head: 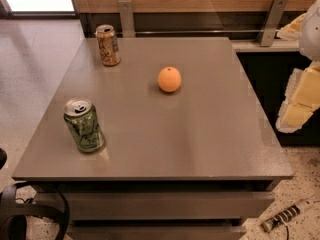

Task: Pick green can

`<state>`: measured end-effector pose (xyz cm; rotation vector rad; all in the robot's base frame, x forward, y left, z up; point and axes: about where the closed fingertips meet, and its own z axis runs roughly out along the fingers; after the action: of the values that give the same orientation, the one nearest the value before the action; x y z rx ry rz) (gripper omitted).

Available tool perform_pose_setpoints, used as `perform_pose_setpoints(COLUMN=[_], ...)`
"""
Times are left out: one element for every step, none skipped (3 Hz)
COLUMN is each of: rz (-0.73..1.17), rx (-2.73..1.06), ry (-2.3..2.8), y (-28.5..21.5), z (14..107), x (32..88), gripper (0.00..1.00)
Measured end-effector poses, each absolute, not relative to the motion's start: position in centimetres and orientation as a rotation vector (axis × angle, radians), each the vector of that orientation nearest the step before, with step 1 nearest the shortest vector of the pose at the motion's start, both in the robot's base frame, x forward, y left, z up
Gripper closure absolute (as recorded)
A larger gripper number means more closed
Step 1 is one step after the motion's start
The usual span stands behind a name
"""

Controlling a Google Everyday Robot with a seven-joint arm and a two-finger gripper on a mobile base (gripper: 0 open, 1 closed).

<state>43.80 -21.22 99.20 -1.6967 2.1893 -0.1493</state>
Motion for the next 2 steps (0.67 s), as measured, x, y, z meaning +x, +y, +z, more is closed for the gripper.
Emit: perform_pose_setpoints(rz=[-0.142,-0.022], rx=[-1.698,-1.72], ry=[2.185,2.126], y=[-21.1,-19.3], z=[99.2,98.1], x=[43.9,44.6], gripper=[0.0,0.0])
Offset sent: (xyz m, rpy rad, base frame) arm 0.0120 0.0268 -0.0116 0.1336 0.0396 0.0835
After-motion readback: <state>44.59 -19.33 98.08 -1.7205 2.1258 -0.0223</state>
